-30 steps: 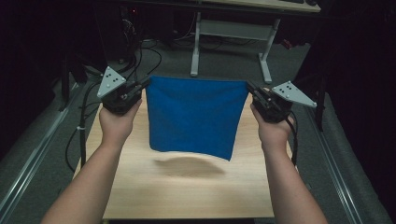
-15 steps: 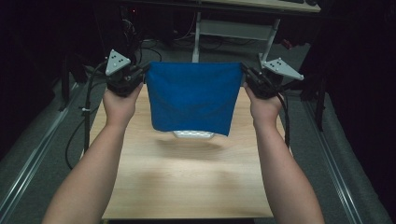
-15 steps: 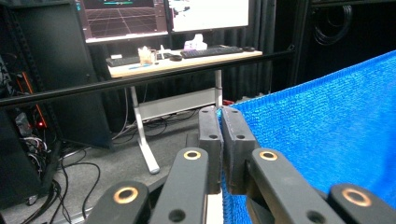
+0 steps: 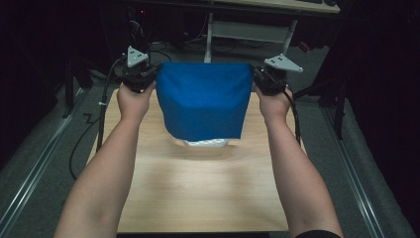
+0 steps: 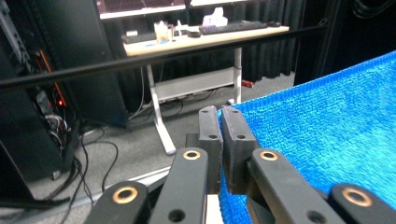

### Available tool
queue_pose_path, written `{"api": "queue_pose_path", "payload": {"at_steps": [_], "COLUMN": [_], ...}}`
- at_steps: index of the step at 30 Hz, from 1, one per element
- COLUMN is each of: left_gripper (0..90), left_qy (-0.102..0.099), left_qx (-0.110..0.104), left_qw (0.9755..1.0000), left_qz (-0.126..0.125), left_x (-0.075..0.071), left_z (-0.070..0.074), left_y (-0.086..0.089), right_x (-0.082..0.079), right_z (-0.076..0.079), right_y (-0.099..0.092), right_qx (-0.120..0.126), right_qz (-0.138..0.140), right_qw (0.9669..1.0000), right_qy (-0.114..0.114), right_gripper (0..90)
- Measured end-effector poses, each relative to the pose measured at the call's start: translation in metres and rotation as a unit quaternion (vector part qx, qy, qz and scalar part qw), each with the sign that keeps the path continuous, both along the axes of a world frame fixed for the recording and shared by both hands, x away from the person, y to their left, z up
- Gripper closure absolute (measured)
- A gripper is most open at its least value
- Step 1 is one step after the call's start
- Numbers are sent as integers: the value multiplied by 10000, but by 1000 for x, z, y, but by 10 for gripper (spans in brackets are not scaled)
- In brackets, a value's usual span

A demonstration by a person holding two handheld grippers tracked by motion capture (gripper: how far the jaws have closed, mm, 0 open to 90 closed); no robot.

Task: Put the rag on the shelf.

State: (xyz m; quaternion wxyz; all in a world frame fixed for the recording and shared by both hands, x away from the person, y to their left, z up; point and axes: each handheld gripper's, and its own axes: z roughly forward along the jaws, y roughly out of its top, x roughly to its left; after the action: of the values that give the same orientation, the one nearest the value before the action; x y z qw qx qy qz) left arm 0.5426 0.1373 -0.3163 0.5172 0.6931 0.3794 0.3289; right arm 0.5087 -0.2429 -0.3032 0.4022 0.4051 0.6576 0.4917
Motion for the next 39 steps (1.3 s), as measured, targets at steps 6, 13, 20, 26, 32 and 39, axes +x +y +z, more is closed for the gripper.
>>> {"api": "queue_pose_path", "payload": {"at_steps": [6, 13, 20, 26, 32, 39], "left_gripper": [876, 875, 873, 873, 870, 869], "left_qy": [583, 1179, 1647, 1930, 2037, 2089], "left_qx": [149, 96, -5, -272, -316, -331], "left_qw": [9982, 9929, 9856, 9794, 9766, 9748], "left_qz": [-13, -125, -393, -524, -614, -710], "left_x": [15, 20, 18, 13, 5, 1], "left_z": [-23, -68, -102, -128, -152, -163], "left_y": [-3, -1, -1, 2, 0, -8], "right_x": [13, 22, 21, 16, 9, 3], "right_z": [-15, -55, -88, -117, -140, -154], "right_y": [5, 9, 3, -2, -3, 0], "right_qx": [-244, -616, -445, -202, 86, 37], "right_qz": [-83, -102, -64, 1, 79, 119], "right_qw": [9991, 9949, 9921, 9881, 9853, 9840], "right_qy": [323, 793, 1170, 1527, 1707, 1776], "right_gripper": [888, 888, 888, 887, 887, 887]}}
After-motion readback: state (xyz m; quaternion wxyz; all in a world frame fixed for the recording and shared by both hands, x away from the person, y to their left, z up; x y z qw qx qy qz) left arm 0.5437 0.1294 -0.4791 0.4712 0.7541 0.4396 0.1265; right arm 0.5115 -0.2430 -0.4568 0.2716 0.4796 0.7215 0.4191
